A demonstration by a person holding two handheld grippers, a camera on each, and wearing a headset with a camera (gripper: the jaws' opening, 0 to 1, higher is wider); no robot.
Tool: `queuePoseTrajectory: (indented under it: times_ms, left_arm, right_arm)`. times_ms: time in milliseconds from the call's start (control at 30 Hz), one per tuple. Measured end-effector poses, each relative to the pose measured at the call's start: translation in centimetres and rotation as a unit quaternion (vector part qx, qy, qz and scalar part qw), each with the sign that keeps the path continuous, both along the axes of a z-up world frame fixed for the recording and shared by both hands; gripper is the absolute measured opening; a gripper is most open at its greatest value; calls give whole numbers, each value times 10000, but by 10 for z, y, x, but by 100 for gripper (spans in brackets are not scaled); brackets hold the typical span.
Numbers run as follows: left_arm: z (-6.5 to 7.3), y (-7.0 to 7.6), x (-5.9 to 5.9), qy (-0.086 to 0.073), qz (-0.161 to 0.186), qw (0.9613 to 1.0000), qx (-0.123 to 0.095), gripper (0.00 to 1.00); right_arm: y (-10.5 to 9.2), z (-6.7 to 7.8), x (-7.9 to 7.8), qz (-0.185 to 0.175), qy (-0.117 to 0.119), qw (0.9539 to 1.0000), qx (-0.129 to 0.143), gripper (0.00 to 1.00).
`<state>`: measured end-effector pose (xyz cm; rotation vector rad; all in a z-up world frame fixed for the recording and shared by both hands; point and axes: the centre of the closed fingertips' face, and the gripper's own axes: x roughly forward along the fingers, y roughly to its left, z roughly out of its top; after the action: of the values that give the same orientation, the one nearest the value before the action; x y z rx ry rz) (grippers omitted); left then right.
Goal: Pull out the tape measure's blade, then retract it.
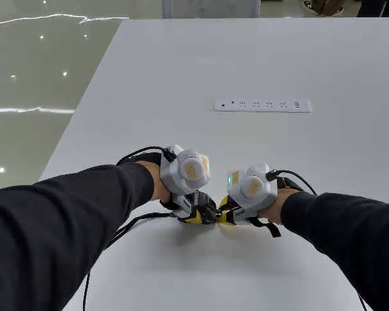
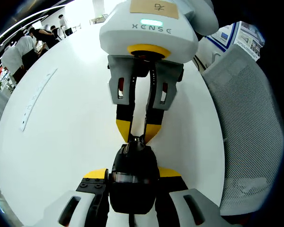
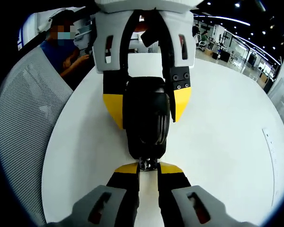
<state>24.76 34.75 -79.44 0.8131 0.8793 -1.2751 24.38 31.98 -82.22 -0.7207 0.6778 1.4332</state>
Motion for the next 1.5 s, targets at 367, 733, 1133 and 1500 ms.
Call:
queuePoseTrajectory:
  times_ms: [367,733,1133,1500]
  left_arm:
    - [0,-1,-1,5,50,10000,-45,33]
    - [0,-1,0,-20,76,9999,-70,33]
    - [-1,-2,1,-45,28,10000,-75,33]
    - [-1,-2,1,-54,24,10000,-80,33]
  right_arm:
    - [-25,0,-3,-116,83,9999,-21,10]
    - [-46,-1,-2,-164,84,9997,-157,10]
    - [-72,-4,0,-269,122,9992,-281,10]
    - [-88,-4,0,-325,95,9988,-347,10]
